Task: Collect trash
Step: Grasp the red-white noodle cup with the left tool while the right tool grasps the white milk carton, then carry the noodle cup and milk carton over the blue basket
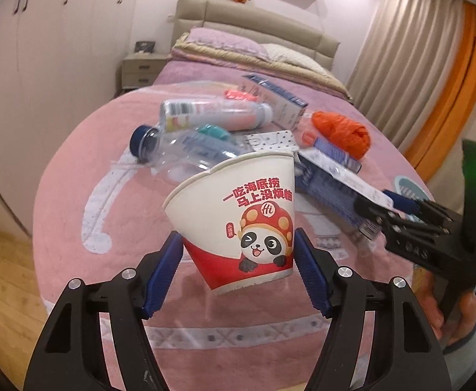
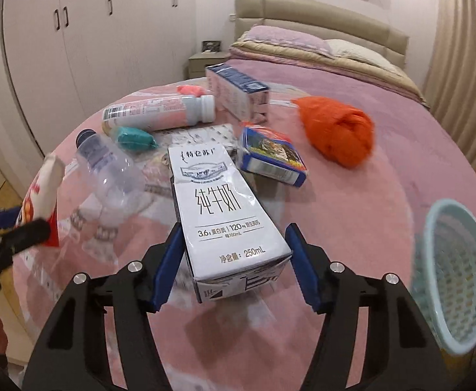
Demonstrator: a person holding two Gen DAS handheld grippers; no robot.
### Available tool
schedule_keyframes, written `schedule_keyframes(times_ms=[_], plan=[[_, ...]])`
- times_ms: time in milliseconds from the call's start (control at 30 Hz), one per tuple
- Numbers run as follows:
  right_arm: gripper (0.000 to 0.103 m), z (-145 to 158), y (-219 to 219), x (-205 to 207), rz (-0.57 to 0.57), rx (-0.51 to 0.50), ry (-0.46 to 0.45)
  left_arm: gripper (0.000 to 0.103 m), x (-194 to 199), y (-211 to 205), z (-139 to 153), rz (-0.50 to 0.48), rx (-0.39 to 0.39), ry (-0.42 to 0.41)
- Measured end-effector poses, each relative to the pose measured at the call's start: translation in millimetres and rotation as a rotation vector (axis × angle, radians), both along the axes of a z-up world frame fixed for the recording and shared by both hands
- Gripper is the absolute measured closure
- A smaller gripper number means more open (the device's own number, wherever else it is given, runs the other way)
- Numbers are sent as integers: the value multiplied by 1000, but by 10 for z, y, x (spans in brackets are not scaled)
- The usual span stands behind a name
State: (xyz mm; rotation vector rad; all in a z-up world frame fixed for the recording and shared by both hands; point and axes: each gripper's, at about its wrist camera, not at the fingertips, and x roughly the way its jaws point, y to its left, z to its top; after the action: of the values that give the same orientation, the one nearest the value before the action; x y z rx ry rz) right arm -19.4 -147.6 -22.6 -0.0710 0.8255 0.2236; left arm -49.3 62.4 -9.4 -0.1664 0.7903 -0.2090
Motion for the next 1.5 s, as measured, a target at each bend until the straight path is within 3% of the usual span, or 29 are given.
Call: schedule_keyframes(times_ms=[233, 433, 600, 867, 1000, 1300, 1500], plan=[[44, -14, -174, -353, -32, 6, 19, 37, -64, -186, 56, -44, 25, -42], [43, -154, -57, -464, 33, 9, 86, 36, -81, -203, 52, -51, 30, -48], [33, -153, 27, -368, 46, 12, 88, 37, -97, -210, 52, -51, 33, -54], [33, -174, 155, -93, 56, -6, 117, 37, -68, -252, 79, -57, 52, -62], [47, -175, 195, -43, 78, -6, 127, 37, -30, -300, 122, -64, 58, -73], [52, 122, -198, -81, -29, 49, 39, 37, 171, -668, 297, -129, 83, -120], [52, 360, -758, -123, -160, 85, -33, 37, 356, -1161, 408, -225, 86, -151]])
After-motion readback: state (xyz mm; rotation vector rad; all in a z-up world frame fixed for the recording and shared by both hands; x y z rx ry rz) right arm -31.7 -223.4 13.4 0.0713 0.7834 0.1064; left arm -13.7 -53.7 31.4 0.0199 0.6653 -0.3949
